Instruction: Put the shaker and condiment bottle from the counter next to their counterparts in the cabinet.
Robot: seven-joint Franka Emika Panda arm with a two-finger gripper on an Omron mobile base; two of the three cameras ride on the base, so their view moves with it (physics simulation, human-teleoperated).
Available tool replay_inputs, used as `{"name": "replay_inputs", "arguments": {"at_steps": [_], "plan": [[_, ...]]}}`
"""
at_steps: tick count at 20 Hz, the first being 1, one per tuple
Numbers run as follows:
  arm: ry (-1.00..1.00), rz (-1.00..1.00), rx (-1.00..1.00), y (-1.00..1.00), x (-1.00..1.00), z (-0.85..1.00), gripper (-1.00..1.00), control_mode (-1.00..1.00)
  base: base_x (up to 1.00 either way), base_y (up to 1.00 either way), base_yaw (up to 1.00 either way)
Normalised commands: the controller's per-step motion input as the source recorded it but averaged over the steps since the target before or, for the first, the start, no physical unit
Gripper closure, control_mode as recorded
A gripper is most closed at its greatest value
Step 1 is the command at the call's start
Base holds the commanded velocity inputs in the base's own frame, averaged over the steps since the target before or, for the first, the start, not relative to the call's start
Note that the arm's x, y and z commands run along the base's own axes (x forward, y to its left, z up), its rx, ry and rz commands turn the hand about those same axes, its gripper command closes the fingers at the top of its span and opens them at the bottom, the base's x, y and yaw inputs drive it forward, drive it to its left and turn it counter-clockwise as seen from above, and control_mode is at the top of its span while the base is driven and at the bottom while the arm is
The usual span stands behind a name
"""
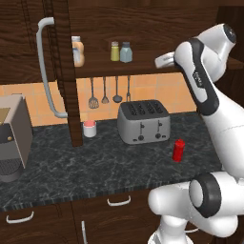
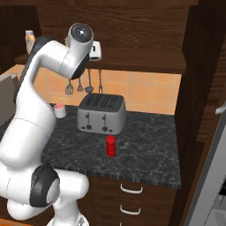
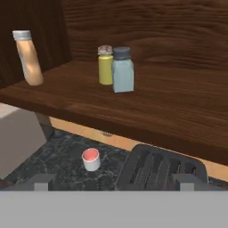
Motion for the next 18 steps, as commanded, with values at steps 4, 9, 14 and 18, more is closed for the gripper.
{"name": "replay_inputs", "arguments": {"at_steps": [4, 9, 14, 18], "plan": [[0.0, -0.13, 0.0, -0.31, -0.95, -0.08, -1.0, -1.0, 0.0, 0.0, 0.0], [0.0, -0.13, 0.0, -0.48, -0.7, -0.51, -1.0, -1.0, 0.0, 0.0, 0.0], [0.0, -0.02, 0.0, -0.46, -0.36, -0.54, -1.0, -1.0, 0.0, 0.0, 0.0], [0.0, 0.0, 0.0, -0.28, -0.07, -0.13, -1.0, -1.0, 0.0, 0.0, 0.0]]}}
